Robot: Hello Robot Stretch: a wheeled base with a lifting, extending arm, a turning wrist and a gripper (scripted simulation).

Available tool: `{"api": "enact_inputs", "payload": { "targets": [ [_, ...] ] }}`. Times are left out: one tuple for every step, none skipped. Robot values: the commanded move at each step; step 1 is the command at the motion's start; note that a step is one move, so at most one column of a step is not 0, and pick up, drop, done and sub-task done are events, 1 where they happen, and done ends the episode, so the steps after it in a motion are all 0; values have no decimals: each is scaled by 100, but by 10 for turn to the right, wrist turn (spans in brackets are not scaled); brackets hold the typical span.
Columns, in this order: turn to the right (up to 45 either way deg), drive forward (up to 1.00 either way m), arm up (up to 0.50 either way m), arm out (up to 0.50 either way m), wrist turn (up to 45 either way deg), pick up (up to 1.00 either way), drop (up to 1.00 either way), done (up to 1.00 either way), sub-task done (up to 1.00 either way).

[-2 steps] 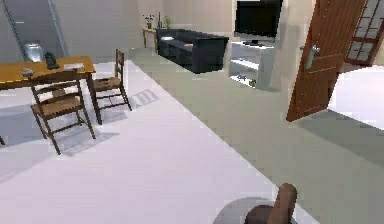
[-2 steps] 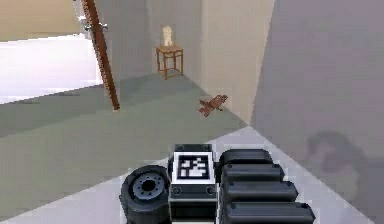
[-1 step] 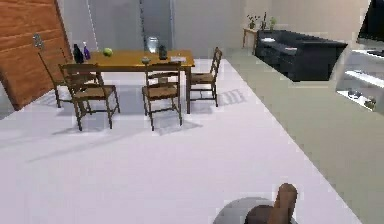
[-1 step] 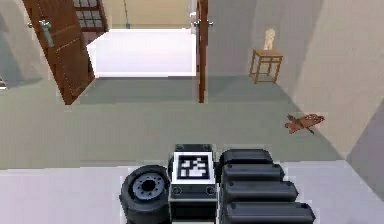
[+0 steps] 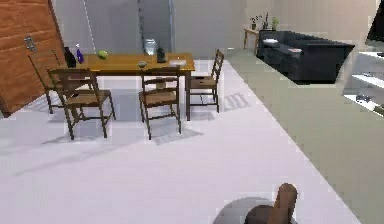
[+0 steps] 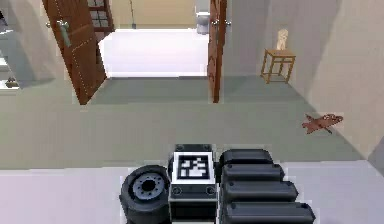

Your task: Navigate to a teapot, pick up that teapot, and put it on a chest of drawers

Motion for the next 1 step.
{"api": "enact_inputs", "payload": {
  "targets": [
    [450, 0, 0, 0, 0, 0, 0, 0, 0]
  ]
}}
